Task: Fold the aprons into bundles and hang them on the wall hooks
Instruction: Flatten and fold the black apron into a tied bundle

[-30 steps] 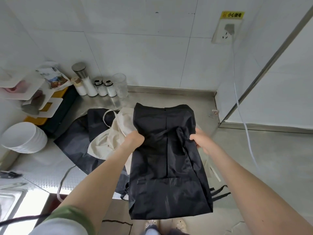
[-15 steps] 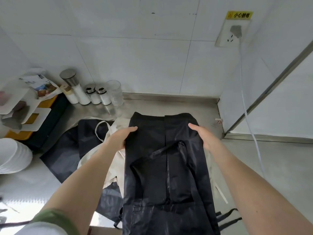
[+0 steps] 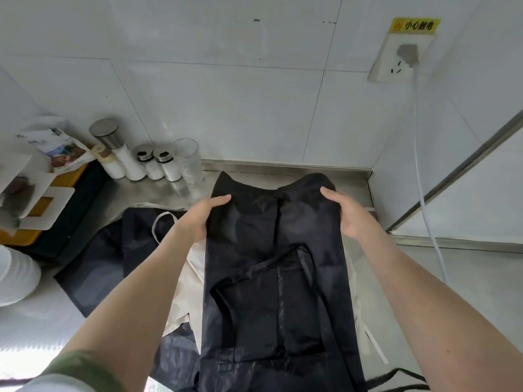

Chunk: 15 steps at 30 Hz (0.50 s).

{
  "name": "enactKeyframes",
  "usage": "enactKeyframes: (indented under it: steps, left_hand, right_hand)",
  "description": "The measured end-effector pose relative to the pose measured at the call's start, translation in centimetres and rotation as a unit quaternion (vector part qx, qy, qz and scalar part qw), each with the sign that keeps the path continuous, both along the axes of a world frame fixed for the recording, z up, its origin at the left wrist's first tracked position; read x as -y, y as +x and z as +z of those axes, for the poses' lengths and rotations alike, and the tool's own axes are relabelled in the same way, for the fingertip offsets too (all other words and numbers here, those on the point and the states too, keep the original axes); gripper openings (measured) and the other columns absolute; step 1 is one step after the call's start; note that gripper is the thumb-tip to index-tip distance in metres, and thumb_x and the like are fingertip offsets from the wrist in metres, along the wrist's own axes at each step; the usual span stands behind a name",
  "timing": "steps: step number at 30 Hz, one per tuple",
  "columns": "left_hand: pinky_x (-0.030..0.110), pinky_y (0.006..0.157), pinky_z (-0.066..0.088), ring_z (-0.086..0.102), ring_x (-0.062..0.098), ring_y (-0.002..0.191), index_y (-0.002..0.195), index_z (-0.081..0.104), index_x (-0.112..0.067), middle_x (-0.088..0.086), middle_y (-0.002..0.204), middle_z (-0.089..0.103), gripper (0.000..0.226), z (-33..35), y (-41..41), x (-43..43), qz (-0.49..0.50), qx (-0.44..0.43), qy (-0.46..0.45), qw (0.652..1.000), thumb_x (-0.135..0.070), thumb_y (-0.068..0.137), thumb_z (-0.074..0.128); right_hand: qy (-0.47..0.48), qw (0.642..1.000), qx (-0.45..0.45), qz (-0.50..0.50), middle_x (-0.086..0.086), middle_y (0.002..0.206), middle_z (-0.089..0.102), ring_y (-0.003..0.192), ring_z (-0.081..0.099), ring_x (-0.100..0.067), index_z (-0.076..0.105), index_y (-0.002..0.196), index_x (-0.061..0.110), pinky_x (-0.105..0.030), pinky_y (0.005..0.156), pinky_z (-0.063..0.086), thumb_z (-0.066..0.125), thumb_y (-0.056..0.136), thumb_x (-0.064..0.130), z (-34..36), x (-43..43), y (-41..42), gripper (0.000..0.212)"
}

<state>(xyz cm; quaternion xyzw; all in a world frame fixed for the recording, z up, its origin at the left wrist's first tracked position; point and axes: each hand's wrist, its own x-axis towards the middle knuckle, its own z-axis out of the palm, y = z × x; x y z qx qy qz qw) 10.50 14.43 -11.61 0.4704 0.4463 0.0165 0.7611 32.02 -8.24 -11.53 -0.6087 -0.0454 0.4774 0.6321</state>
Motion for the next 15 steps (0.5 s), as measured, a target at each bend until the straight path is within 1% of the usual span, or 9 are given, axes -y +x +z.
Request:
enactKeyframes:
  steps: [2, 3, 5, 6, 7, 9, 12, 14, 15]
  left_hand:
    - [0.041, 0.095, 0.050, 0.066, 0.028, 0.103, 0.111, 0.068, -0.009, 0.010, 0.108, 0.072, 0.033, 0.4, 0.6, -0.7, -0.029, -0.034, 0.001, 0.999, -0.029, 0.084, 0.071]
    - [0.042, 0.094, 0.050, 0.066, 0.028, 0.103, 0.112, 0.067, -0.009, 0.010, 0.110, 0.071, 0.034, 0.5, 0.9, -0.8, -0.039, -0.051, 0.010, 0.998, -0.029, 0.085, 0.071]
    - [0.043, 0.090, 0.051, 0.064, 0.029, 0.104, 0.117, 0.063, -0.010, 0.011, 0.114, 0.068, 0.030, 0.7, 1.4, -0.9, -0.042, -0.079, 0.035, 0.995, -0.026, 0.092, 0.063]
    - [0.044, 0.092, 0.050, 0.063, 0.030, 0.105, 0.121, 0.060, -0.010, 0.012, 0.118, 0.066, 0.029, 0.7, 1.6, -1.0, -0.037, -0.084, 0.047, 0.995, -0.024, 0.096, 0.059]
    - [0.045, 0.095, 0.049, 0.062, 0.030, 0.107, 0.126, 0.058, -0.011, 0.012, 0.122, 0.064, 0.030, 0.6, 1.7, -1.1, -0.030, -0.084, 0.055, 0.994, -0.021, 0.098, 0.054]
    - [0.045, 0.099, 0.046, 0.060, 0.030, 0.110, 0.130, 0.054, -0.012, 0.011, 0.126, 0.062, 0.031, 0.6, 1.7, -1.4, -0.020, -0.065, 0.066, 0.995, -0.015, 0.100, 0.049]
    - [0.047, 0.102, 0.045, 0.060, 0.029, 0.113, 0.132, 0.054, -0.019, 0.009, 0.125, 0.063, 0.041, 0.9, 1.6, -1.8, -0.006, 0.011, 0.065, 0.998, 0.000, 0.098, 0.042]
    - [0.045, 0.100, 0.046, 0.060, 0.028, 0.112, 0.131, 0.055, -0.020, 0.007, 0.123, 0.063, 0.043, 1.6, 1.7, -1.8, -0.006, 0.040, 0.067, 0.997, 0.003, 0.098, 0.038]
    - [0.044, 0.098, 0.047, 0.060, 0.027, 0.112, 0.131, 0.054, -0.020, 0.007, 0.124, 0.063, 0.040, 1.9, 1.9, -1.7, -0.002, 0.042, 0.069, 0.997, -0.001, 0.100, 0.038]
  right_hand:
    - [-0.046, 0.999, 0.014, 0.010, -0.009, 0.111, 0.071, 0.101, 0.066, -0.025, 0.067, 0.111, 0.011, -0.040, 0.093, 0.050, 0.066, 0.088, 0.024, 0.4, -0.8, 0.5, 0.026]
    - [-0.072, 0.997, 0.031, 0.022, -0.010, 0.111, 0.070, 0.098, 0.066, -0.026, 0.067, 0.108, 0.011, -0.040, 0.091, 0.051, 0.065, 0.090, 0.022, 0.6, -1.1, 0.6, 0.022]
    - [-0.123, 0.988, 0.089, 0.028, -0.009, 0.107, 0.069, 0.089, 0.066, -0.022, 0.064, 0.109, 0.011, -0.036, 0.077, 0.053, 0.058, 0.095, 0.017, 0.7, -1.7, 0.5, 0.016]
    - [-0.142, 0.982, 0.119, 0.026, -0.006, 0.105, 0.068, 0.087, 0.064, -0.019, 0.062, 0.112, 0.013, -0.033, 0.072, 0.052, 0.054, 0.098, 0.017, 0.7, -1.9, 0.4, 0.017]
    - [-0.148, 0.979, 0.141, 0.021, -0.004, 0.106, 0.066, 0.088, 0.064, -0.019, 0.059, 0.117, 0.015, -0.033, 0.072, 0.052, 0.050, 0.100, 0.017, 0.6, -2.0, 0.4, 0.019]
    - [-0.119, 0.980, 0.160, 0.007, -0.003, 0.114, 0.065, 0.097, 0.064, -0.020, 0.056, 0.124, 0.021, -0.037, 0.084, 0.052, 0.047, 0.101, 0.014, 0.6, -2.0, 0.5, 0.026]
    - [-0.067, 0.984, 0.167, -0.005, 0.001, 0.117, 0.065, 0.105, 0.063, -0.019, 0.054, 0.132, 0.022, -0.037, 0.093, 0.050, 0.045, 0.101, 0.012, 1.0, -1.9, 0.5, 0.033]
    - [-0.074, 0.981, 0.181, -0.006, 0.002, 0.119, 0.064, 0.107, 0.062, -0.018, 0.055, 0.131, 0.021, -0.036, 0.095, 0.049, 0.043, 0.103, 0.019, 1.5, -2.2, 0.1, 0.031]
    - [-0.096, 0.972, 0.213, 0.000, 0.001, 0.119, 0.064, 0.106, 0.061, -0.018, 0.056, 0.130, 0.020, -0.035, 0.094, 0.049, 0.041, 0.103, 0.022, 1.7, -2.4, -0.3, 0.030]
